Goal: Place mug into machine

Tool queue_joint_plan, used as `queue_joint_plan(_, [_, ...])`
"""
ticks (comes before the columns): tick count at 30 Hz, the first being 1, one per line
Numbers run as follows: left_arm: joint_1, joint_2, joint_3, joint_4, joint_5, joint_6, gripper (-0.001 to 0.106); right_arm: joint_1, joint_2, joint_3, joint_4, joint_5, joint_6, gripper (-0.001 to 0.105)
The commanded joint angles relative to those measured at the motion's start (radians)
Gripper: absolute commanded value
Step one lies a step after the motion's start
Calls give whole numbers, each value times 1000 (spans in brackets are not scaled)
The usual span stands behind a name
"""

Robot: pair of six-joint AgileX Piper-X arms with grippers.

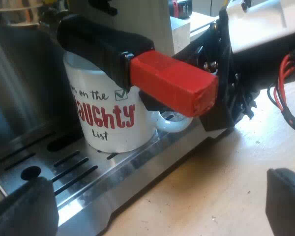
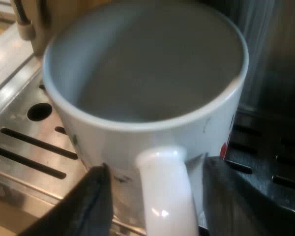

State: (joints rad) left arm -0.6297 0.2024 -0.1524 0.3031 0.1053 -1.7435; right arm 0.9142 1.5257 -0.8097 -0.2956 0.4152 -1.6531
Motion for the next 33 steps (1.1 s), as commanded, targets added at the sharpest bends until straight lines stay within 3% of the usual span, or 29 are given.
queue_joint_plan(1, [-3,-3,0,-24,3,-2,87,-2,-35,-11,5,14,-6,48])
queue_joint_plan(6, [-3,-3,0,-24,3,-2,87,-2,-71,16,44,37,-4,48])
queue_joint_plan(10, [-3,-3,0,-24,3,-2,87,-2,-72,61,41,22,59,48])
queue_joint_plan(15, [-3,-3,0,-24,3,-2,87,-2,-42,102,-63,22,58,48])
queue_joint_plan(26, [-3,-3,0,-24,3,-9,87,-4,88,102,-295,6,57,48])
queue_joint_plan(33, [-3,-3,0,-24,3,-9,87,-4,182,22,-321,6,49,48])
